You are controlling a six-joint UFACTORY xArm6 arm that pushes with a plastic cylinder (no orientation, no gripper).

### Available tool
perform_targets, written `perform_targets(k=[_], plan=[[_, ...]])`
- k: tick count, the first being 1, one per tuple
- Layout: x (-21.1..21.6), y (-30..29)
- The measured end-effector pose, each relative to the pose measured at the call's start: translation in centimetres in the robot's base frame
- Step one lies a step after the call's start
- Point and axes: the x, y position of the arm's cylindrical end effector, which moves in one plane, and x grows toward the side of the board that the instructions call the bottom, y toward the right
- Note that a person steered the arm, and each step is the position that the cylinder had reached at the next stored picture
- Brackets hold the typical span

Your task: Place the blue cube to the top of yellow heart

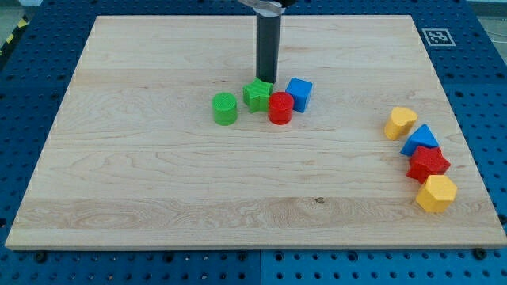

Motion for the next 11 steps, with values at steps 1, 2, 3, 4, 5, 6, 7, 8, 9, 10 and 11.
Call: perform_targets(k=[1, 2, 3, 4, 5, 6, 7, 8, 9, 10, 11], plan=[[1.5, -0.1], [3.0, -0.1], [3.1, 1.6], [4.0, 2.9], [6.2, 2.9], [6.5, 3.3], [5.1, 3.4], [3.6, 3.8], [3.7, 4.9], [4.1, 5.6], [4.7, 5.7]])
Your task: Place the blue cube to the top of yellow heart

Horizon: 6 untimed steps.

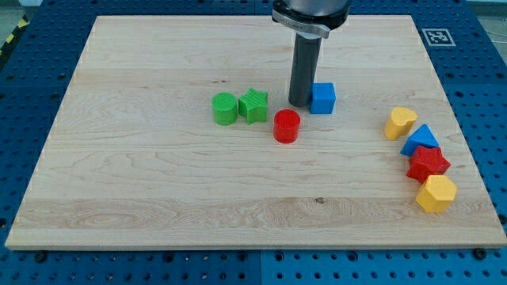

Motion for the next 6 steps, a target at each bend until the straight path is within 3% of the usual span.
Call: perform_targets(k=[6], plan=[[0.0, 8.5]])
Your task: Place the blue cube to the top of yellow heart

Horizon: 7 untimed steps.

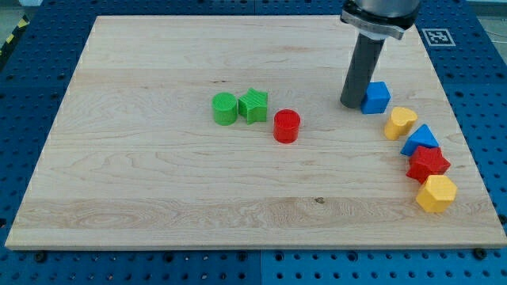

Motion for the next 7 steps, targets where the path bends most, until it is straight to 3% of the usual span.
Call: perform_targets(k=[2, 4, 7], plan=[[-0.2, 1.6], [-4.7, 1.9], [-2.3, 3.1]])
